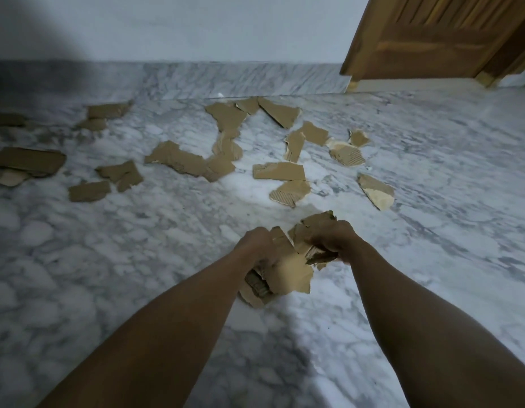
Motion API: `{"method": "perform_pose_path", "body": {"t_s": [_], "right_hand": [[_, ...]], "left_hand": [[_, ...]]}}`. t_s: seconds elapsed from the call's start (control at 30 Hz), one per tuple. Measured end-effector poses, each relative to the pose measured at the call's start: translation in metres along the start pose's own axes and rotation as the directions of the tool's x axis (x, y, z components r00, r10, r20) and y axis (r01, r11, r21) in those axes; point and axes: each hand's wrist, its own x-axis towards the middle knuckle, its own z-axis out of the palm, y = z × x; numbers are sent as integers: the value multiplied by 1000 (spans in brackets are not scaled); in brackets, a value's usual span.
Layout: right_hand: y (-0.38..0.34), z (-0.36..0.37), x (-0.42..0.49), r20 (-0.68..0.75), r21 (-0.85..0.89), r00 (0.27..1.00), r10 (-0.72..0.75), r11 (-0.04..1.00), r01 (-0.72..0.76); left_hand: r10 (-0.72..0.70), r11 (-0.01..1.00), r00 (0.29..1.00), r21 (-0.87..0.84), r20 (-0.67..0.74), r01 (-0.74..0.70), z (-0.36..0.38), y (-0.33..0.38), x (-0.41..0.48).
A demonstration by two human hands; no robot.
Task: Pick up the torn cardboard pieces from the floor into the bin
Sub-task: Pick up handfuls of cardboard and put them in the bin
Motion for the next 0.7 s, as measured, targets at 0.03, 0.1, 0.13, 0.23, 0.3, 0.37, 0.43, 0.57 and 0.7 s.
{"method": "perform_pose_path", "body": {"t_s": [0.03,0.1,0.13,0.23,0.3,0.37,0.43,0.57,0.7], "right_hand": [[2,2,-5,54,126,998,-21,992,14],[7,1,-21,244,412,962,-121,911,10],[9,-2,-30,302,505,939,-163,863,-12],[19,-14,-47,289,458,945,-154,889,5],[23,-12,-53,381,373,909,-167,928,14],[19,2,-53,353,277,927,-129,960,28],[3,25,-60,308,205,941,-142,976,80],[-27,82,-67,281,-53,940,-191,975,214],[-54,137,-75,189,-202,970,-151,961,189]], "left_hand": [[-12,999,1000,-49,-22,11,-5,-9,-1],[-59,976,996,-214,-61,45,-20,-30,-5],[-85,945,994,-322,-75,57,-30,-41,-8],[-169,749,985,-654,-37,104,-53,-76,-12],[-224,638,974,-758,-20,131,-60,-93,-17],[-250,556,968,-818,2,146,-63,-106,-22],[-281,487,960,-860,9,151,-67,-118,-28],[-344,407,939,-899,15,164,-84,-149,-39],[-397,376,917,-918,-37,126,-105,-183,-59]]}}
